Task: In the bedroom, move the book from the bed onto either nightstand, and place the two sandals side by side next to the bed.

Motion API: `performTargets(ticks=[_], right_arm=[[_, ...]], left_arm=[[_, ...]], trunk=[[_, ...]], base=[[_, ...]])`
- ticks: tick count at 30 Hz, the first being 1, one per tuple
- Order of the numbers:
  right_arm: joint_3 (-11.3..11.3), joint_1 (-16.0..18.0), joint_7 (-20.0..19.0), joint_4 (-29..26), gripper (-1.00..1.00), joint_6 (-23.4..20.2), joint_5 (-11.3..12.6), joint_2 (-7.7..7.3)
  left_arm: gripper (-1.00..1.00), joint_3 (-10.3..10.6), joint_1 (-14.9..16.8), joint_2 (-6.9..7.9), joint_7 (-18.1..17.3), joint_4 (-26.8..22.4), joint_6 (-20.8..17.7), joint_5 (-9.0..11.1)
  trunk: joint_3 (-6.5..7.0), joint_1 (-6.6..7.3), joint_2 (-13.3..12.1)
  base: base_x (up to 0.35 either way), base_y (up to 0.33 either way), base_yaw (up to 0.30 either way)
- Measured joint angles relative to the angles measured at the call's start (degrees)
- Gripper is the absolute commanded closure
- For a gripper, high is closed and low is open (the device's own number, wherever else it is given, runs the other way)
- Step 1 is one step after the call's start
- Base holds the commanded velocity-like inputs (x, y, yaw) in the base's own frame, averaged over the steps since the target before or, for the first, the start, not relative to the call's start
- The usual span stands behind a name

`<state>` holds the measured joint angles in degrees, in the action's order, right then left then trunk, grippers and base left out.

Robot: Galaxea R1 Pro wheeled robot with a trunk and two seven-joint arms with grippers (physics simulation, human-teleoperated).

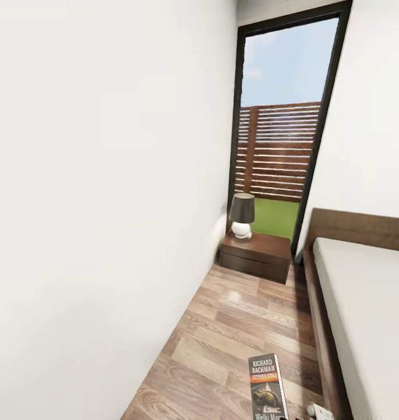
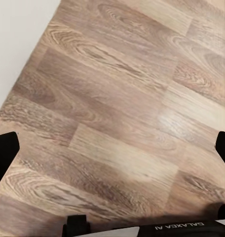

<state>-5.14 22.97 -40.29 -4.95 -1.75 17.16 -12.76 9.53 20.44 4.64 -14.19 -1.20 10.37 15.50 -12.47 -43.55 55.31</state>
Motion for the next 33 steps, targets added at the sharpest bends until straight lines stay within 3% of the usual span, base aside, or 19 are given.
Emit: performTargets(ticks=[11,33], right_arm=[[-0.2,0.0,0.0,0.0,1.0,0.0,0.1,0.01],[0.0,0.0,0.0,0.0,1.0,0.0,0.0,0.01]], left_arm=[[-1.0,0.0,0.0,0.0,0.0,0.0,0.0,0.0],[-1.0,0.0,0.0,0.0,0.0,0.0,0.0,0.0]], trunk=[[0.0,0.01,0.0],[0.0,0.0,0.0]], base=[[0.132,0.165,-0.3],[0.004,0.006,-0.3]])
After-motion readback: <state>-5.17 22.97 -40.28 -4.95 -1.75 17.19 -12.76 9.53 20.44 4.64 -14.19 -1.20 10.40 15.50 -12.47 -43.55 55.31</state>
